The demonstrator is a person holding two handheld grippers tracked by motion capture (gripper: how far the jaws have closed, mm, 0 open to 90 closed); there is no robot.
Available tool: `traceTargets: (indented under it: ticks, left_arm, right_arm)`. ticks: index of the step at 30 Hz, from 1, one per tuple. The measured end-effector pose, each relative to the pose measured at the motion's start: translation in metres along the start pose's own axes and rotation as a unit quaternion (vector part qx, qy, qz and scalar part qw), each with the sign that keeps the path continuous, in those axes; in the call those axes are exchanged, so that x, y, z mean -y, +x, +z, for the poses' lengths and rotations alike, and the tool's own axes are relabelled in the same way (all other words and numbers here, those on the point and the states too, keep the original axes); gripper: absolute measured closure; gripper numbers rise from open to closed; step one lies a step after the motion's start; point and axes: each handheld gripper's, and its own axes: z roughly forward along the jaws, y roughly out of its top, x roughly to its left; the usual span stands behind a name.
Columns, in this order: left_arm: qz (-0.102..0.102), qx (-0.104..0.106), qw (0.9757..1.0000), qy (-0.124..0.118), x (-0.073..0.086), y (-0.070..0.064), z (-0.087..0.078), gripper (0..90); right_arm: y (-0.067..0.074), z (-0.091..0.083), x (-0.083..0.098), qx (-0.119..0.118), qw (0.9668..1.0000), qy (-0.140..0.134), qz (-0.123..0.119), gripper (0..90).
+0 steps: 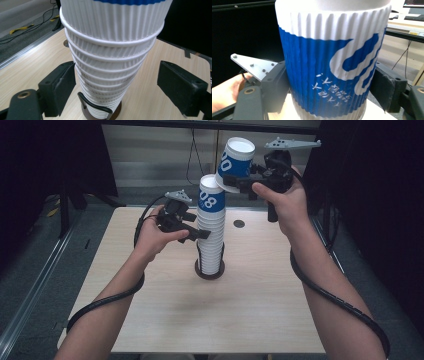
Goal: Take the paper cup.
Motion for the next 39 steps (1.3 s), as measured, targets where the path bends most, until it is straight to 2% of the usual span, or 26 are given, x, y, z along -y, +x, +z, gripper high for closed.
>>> traceTargets:
  ticks: [7, 20, 25, 35, 39]
  left_arm:
    - [0.004, -0.002, 1.0000, 0.007, 0.000, 0.000, -0.002, 14.9]
    - [0.001, -0.004, 0.9999, 0.011, 0.010, 0.000, -0.005, 14.9]
    - [0.005, -0.005, 0.9998, 0.017, 0.014, 0.000, -0.007, 14.9]
    - [0.001, 0.000, 0.9999, 0.017, 0.025, -0.002, -0.007, 14.9]
    - [0.001, 0.002, 0.9997, 0.024, 0.030, -0.002, -0.007, 14.9]
  right_arm:
    - [-0.010, -0.013, 0.009, 0.008, 0.9999, 0.004, 0.004, 22.8]
    - [-0.030, -0.031, 0.042, 0.033, 0.9993, 0.013, 0.013, 22.7]
    - [-0.033, -0.033, 0.054, 0.038, 0.9990, 0.021, 0.010, 22.7]
    - [-0.033, -0.033, 0.077, 0.038, 0.9988, 0.030, 0.007, 22.7]
    - [-0.033, -0.033, 0.086, 0.040, 0.9986, 0.034, 0.005, 22.7]
